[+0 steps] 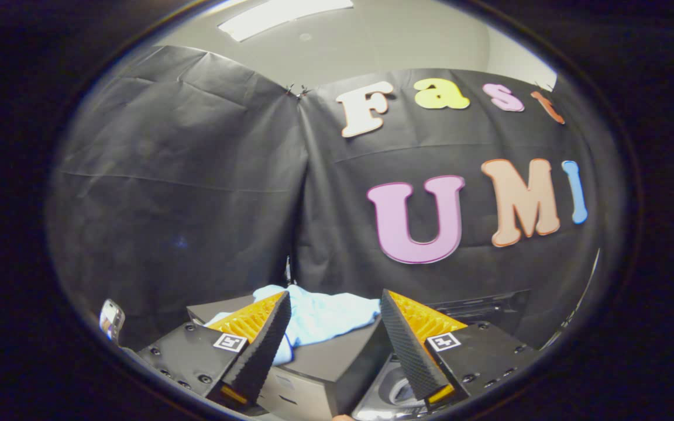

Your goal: Put the clothes into the washing machine and then close the washing machine lid.

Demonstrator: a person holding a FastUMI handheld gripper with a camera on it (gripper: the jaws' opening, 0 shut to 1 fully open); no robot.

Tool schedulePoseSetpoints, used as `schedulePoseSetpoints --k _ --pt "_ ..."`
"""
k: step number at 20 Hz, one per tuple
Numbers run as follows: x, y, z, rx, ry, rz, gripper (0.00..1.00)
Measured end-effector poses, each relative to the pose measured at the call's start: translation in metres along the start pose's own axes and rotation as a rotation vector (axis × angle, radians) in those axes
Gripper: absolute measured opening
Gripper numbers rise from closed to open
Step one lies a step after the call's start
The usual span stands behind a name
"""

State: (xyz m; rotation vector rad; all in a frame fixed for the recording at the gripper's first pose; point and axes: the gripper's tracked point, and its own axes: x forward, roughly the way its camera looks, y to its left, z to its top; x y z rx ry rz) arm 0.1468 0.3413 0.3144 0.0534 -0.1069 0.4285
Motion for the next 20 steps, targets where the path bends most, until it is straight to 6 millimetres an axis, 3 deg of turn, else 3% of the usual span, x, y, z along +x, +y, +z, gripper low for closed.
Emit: schedulePoseSetpoints --k 4,8,10,15,20 --pt "0.051 0.03 -0.01 -0.021 0.088 0.028 0.96" --pt "0.079 0.06 -0.03 -0.022 0.216 0.048 0.96" --pt "0.094 0.064 -0.044 -0.042 0.275 0.049 0.96" --pt "0.115 0.088 -0.098 -0.041 0.46 0.095 0.96" --pt "0.122 0.085 -0.144 -0.076 0.598 0.075 0.96"
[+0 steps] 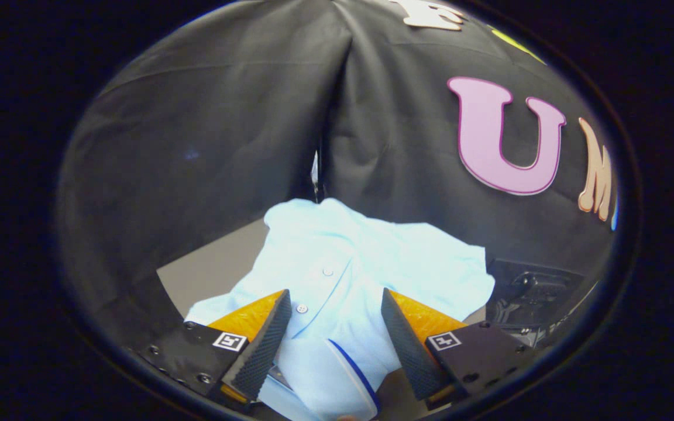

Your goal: Put the clothes into the washing machine and then close the washing machine lid.

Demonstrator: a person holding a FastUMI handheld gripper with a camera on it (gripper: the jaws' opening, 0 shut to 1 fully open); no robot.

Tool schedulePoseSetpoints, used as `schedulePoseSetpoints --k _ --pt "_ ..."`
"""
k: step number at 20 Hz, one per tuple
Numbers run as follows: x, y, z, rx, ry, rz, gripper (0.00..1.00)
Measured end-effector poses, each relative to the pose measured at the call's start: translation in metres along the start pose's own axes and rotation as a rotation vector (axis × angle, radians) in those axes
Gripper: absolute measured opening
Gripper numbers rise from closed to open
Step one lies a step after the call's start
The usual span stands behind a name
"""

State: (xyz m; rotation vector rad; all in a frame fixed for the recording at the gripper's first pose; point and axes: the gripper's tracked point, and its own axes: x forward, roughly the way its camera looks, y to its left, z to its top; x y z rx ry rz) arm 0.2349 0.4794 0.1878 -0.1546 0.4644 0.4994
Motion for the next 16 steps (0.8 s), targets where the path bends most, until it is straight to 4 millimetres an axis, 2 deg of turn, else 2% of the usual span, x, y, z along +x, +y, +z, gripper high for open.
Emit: schedulePoseSetpoints --k 2,6,9,12,13,14,15,16 --pt "0.007 -0.001 -0.004 0.046 0.005 0.027 0.97" --pt "0.006 0.004 -0.003 0.044 -0.027 0.059 0.95" --pt "0.004 0.017 -0.004 0.04 -0.044 0.092 0.59" --pt "0.004 0.015 -0.004 0.047 -0.04 0.063 0.24" --pt "0.004 0.015 -0.003 0.034 -0.043 0.064 0.23" --pt "0.0 0.012 0.0 0.062 -0.056 0.048 0.15" --pt "0.006 0.013 -0.002 0.067 -0.055 0.054 0.06" --pt "0.002 0.013 -0.001 0.069 -0.058 0.062 0.05"
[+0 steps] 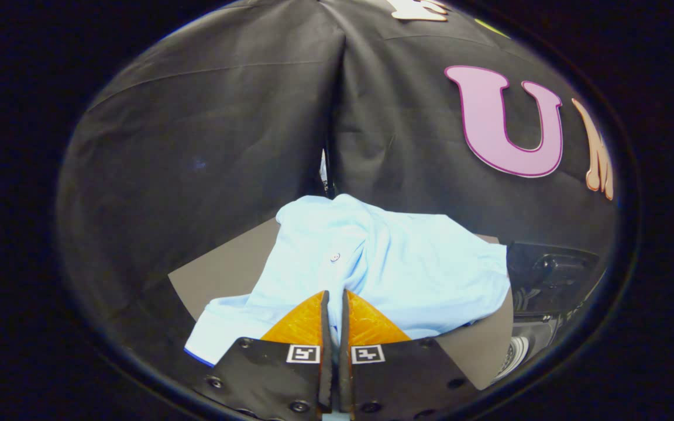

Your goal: Put the clothes into the washing machine and then close the washing machine lid.

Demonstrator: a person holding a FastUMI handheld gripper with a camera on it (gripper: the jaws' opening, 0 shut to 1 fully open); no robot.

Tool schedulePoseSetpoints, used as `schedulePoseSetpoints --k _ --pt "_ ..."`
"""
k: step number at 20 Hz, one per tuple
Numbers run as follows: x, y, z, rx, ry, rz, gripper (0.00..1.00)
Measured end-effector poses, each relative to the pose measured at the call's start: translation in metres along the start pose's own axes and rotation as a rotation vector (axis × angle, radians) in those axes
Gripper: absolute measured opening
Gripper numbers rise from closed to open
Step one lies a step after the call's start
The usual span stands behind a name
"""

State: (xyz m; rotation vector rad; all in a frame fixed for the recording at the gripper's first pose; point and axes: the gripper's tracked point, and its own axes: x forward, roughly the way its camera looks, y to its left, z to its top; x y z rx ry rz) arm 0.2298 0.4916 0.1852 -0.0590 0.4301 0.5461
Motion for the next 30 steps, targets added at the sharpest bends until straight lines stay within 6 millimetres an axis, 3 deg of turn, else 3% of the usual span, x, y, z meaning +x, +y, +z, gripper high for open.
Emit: schedulePoseSetpoints --k 3,8,14,19,24,25,28,30 --pt "-0.008 -0.008 0.004 0.02 -0.011 -0.006 0.05" --pt "-0.042 -0.063 0.012 0.035 -0.054 -0.089 0.05" --pt "-0.096 -0.165 0.016 0.088 -0.112 -0.288 0.05" --pt "-0.129 -0.251 0.005 0.103 -0.122 -0.48 0.05" --pt "-0.133 -0.312 -0.02 0.106 -0.097 -0.606 0.05" --pt "-0.131 -0.321 -0.027 0.111 -0.083 -0.618 0.12" --pt "-0.122 -0.334 -0.038 0.185 -0.11 -0.609 0.32" --pt "-0.121 -0.335 -0.039 0.21 -0.124 -0.602 0.31"
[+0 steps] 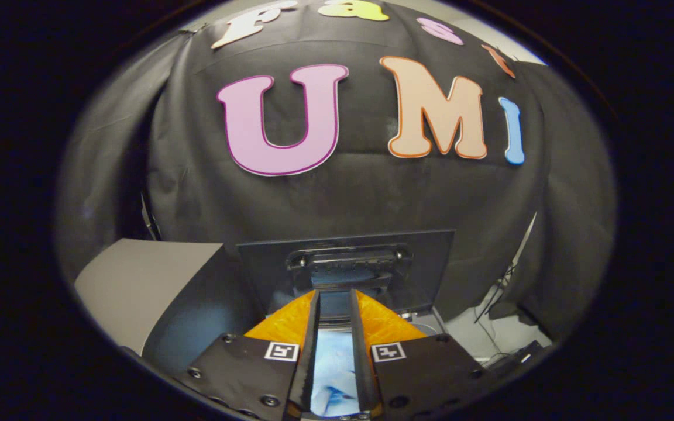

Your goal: Put the clothes into the washing machine and then close the washing machine lid.

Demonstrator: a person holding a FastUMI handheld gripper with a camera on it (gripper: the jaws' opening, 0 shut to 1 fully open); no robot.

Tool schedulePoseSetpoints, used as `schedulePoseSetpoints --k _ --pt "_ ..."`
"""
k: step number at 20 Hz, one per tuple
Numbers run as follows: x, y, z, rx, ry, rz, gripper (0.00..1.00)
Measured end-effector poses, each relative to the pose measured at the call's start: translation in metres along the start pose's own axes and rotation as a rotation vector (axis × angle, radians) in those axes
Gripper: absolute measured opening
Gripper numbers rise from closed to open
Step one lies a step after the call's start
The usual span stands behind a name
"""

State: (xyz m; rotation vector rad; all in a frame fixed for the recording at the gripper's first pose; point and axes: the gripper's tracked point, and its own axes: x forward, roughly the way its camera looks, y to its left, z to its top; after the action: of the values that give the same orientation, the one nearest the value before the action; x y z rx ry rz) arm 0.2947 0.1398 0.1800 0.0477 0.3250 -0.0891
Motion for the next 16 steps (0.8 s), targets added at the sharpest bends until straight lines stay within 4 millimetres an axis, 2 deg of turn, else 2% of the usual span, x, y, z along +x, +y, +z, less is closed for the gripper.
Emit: schedulePoseSetpoints --k 9,13,16 --pt "-0.007 0.002 0.005 -0.032 -0.019 0.006 0.3" --pt "-0.001 0.001 0.007 -0.036 -0.025 -0.004 0.3" --pt "0.005 0.0 0.009 -0.043 -0.033 -0.016 0.59"
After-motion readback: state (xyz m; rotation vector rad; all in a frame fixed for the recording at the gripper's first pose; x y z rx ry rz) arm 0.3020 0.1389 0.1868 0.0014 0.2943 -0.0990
